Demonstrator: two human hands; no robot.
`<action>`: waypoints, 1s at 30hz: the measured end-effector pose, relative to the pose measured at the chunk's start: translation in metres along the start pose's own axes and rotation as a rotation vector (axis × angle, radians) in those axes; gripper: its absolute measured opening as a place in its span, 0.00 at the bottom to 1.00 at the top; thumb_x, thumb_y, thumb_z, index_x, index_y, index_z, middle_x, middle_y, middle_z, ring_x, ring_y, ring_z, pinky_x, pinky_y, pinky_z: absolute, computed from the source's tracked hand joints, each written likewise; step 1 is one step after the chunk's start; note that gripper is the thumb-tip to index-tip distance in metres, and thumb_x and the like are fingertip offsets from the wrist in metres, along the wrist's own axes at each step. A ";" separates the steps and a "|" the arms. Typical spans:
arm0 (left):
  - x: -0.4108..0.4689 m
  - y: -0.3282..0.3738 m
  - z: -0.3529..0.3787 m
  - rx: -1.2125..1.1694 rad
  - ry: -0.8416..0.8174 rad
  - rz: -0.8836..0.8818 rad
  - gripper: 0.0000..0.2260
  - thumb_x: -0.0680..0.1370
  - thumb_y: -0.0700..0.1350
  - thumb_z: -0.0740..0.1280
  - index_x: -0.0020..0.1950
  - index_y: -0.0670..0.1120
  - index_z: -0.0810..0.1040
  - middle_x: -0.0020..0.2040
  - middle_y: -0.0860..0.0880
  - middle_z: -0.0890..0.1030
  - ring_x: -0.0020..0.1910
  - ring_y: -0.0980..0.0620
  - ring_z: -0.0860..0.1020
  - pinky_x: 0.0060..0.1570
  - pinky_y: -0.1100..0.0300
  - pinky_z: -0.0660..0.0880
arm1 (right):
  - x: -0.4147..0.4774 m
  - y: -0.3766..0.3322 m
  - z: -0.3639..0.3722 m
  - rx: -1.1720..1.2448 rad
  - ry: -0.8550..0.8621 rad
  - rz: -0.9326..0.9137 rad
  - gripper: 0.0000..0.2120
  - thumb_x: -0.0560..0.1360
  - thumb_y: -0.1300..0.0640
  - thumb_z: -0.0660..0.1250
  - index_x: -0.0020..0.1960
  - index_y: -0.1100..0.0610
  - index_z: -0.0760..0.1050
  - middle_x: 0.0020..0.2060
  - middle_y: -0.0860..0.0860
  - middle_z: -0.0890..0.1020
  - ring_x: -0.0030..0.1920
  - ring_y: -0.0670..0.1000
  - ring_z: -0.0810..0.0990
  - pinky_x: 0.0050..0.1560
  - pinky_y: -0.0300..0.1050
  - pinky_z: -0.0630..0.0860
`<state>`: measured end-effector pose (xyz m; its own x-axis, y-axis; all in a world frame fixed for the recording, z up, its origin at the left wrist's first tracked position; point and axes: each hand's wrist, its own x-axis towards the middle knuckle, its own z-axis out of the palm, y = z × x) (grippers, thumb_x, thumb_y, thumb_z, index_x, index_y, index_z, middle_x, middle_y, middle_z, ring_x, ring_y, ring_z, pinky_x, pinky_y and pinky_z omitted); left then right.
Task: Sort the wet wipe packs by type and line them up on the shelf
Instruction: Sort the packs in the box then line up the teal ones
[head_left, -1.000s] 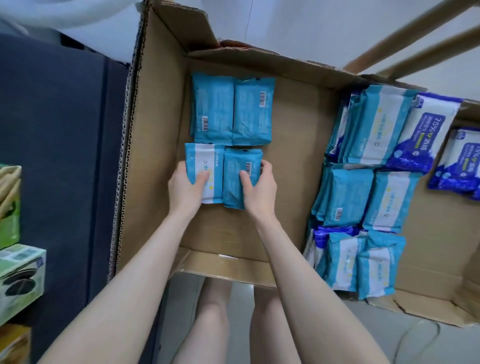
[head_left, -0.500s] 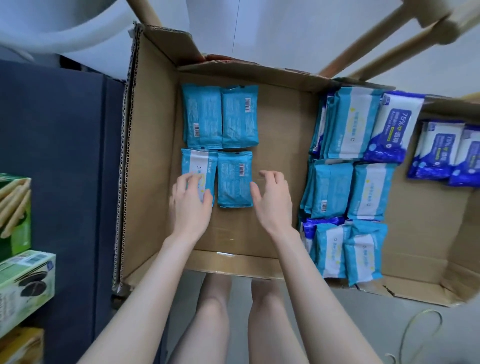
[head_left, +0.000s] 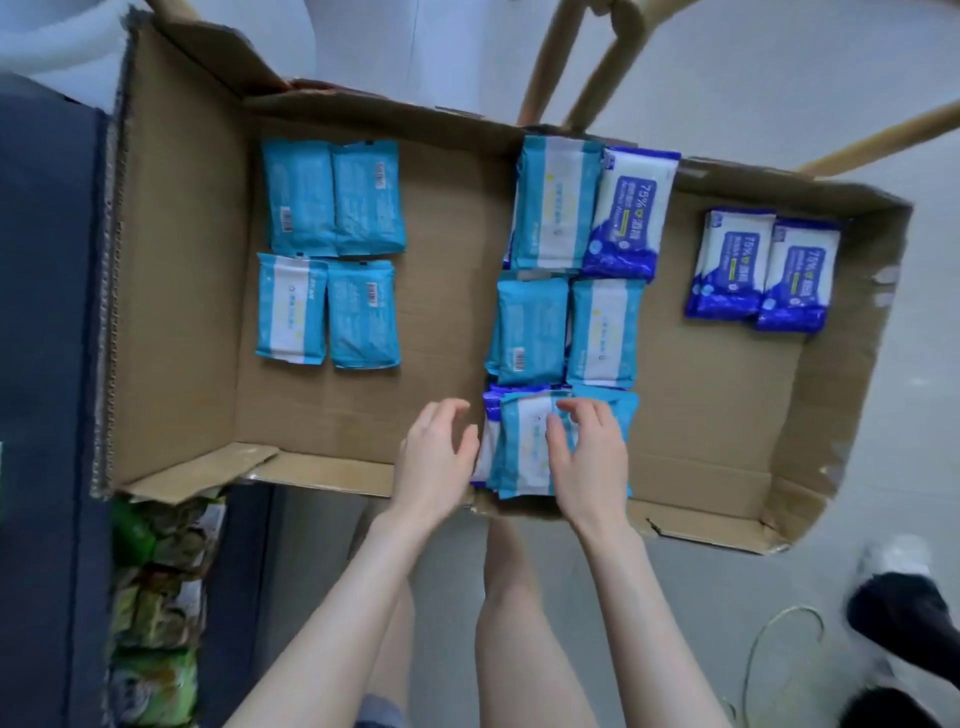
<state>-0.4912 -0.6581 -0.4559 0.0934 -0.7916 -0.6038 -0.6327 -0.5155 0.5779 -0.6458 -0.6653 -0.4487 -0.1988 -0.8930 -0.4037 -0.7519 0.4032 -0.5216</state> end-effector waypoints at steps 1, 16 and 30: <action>-0.008 0.004 0.014 -0.020 0.003 -0.016 0.12 0.77 0.43 0.65 0.61 0.43 0.75 0.56 0.46 0.77 0.56 0.46 0.76 0.55 0.56 0.70 | -0.004 0.011 -0.006 -0.001 -0.010 0.004 0.07 0.76 0.61 0.64 0.53 0.63 0.76 0.50 0.56 0.78 0.52 0.58 0.76 0.52 0.39 0.64; -0.019 0.022 0.104 -0.129 0.172 -0.318 0.24 0.71 0.50 0.73 0.62 0.44 0.70 0.58 0.47 0.71 0.58 0.47 0.72 0.58 0.53 0.69 | 0.000 0.098 -0.014 0.143 -0.173 0.278 0.37 0.70 0.52 0.74 0.71 0.63 0.61 0.64 0.58 0.68 0.65 0.57 0.67 0.66 0.51 0.65; -0.030 0.024 0.082 -0.582 0.063 -0.293 0.12 0.75 0.42 0.71 0.52 0.47 0.69 0.48 0.52 0.81 0.49 0.51 0.80 0.50 0.57 0.76 | -0.007 0.090 -0.036 0.624 -0.125 0.344 0.17 0.71 0.60 0.73 0.53 0.53 0.67 0.47 0.46 0.80 0.47 0.47 0.81 0.50 0.45 0.77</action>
<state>-0.5721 -0.6202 -0.4685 0.2553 -0.5998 -0.7583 -0.0568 -0.7922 0.6076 -0.7347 -0.6295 -0.4662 -0.2583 -0.6807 -0.6855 -0.1535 0.7295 -0.6665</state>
